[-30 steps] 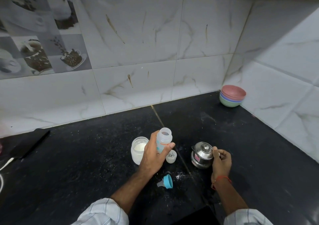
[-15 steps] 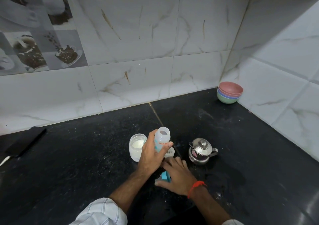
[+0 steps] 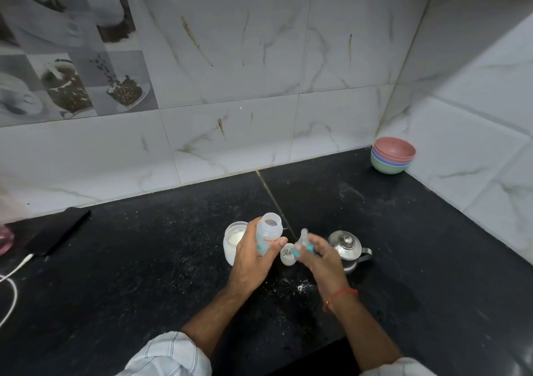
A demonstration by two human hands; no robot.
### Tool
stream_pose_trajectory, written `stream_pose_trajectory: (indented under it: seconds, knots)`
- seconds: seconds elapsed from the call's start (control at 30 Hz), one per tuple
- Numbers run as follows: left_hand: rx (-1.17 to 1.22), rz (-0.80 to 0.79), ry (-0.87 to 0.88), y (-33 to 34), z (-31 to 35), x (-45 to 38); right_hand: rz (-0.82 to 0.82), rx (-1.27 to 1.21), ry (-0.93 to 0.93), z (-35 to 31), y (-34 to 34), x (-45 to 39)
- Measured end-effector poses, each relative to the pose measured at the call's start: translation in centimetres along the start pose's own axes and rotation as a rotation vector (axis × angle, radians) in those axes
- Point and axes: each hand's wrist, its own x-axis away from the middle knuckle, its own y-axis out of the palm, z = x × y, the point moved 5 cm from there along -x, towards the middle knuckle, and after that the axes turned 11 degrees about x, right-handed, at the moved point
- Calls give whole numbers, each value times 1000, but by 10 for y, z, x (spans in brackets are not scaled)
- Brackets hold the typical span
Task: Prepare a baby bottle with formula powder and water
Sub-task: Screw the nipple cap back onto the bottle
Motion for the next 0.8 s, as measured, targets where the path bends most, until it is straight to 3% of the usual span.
stream_pose_trajectory:
  seconds: [0.07,0.13,0.37,0.8]
  knots:
    - [8,-19,-23,2,-1,1,29,-301,12,-26,-4,-4]
    - [18,-44,-41,6,-2,1,40,-408,-76,-55,-8,-4]
    - [86,-110,-33,23,6,-2,-101,-48,-336,-82,17,11]
    - [75,-113,43,18,13,2,-222,85,-323,-79,14,14]
